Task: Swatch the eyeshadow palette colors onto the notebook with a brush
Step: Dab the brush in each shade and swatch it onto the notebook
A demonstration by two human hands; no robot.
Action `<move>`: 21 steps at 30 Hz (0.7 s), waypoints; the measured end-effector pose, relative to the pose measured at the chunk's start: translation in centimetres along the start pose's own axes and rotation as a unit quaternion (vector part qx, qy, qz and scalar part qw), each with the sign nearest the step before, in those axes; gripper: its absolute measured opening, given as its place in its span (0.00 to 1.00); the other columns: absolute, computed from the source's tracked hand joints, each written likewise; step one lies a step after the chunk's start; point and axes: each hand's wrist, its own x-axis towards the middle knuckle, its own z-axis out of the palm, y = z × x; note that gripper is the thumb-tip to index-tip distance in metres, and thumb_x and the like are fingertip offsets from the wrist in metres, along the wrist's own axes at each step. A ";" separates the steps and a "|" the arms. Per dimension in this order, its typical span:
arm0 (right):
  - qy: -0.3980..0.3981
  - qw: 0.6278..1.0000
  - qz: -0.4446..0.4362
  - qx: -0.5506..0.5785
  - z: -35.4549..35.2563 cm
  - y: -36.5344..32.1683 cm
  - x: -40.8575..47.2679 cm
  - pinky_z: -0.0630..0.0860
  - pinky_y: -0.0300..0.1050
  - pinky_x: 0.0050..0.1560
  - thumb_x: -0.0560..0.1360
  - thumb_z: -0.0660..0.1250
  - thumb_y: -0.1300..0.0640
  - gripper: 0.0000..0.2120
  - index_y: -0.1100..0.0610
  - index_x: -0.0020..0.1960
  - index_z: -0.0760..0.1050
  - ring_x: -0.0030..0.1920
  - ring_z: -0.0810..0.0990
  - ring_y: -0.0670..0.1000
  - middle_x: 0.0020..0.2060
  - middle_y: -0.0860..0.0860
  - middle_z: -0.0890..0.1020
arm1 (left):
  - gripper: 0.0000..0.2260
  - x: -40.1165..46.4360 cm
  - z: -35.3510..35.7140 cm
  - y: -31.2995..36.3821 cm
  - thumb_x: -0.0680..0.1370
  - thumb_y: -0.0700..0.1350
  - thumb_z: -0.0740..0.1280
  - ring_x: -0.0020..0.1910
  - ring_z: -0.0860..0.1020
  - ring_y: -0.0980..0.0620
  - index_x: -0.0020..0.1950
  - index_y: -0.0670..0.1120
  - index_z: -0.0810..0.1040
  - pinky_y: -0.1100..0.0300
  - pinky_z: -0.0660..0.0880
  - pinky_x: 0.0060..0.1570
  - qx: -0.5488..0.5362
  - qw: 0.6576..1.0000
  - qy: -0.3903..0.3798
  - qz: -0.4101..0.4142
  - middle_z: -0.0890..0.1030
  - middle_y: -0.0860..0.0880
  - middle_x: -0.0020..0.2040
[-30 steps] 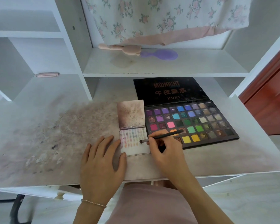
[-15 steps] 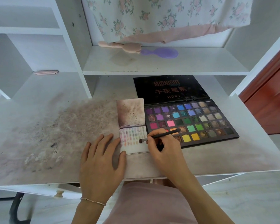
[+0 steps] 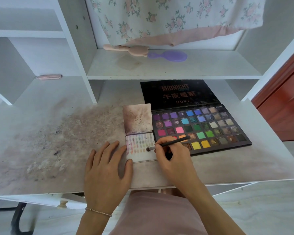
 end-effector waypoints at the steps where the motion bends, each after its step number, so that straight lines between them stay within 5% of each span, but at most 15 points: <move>1: 0.001 1.000 -0.001 -0.002 0.0 0.0 0.0 0.74 0.30 0.40 0.74 0.64 0.60 0.13 0.41 0.40 0.68 0.40 0.77 0.42 0.34 0.40 0.76 | 0.20 0.0 0.0 0.0 0.73 0.54 0.57 0.60 0.76 0.44 0.55 0.46 0.80 0.44 0.66 0.63 0.001 1.000 0.000 0.000 0.80 0.46 0.57; 13: 0.103 0.987 0.000 0.122 -1.9 0.7 -0.5 0.73 0.28 0.36 0.71 0.61 0.59 0.08 0.45 0.41 0.72 0.38 0.79 0.42 0.35 0.42 0.78 | 0.20 0.1 -0.1 0.0 0.73 0.55 0.57 0.60 0.76 0.44 0.55 0.47 0.80 0.44 0.65 0.64 -0.001 1.000 -0.013 -0.004 0.80 0.47 0.58; 21: 0.192 0.978 0.045 0.060 -6.0 3.4 -1.0 0.73 0.28 0.36 0.75 0.61 0.64 0.14 0.44 0.41 0.71 0.38 0.78 0.38 0.36 0.43 0.78 | 0.21 0.1 -0.1 0.0 0.72 0.55 0.57 0.59 0.76 0.43 0.55 0.45 0.81 0.44 0.65 0.63 -0.002 1.000 -0.003 -0.001 0.80 0.46 0.57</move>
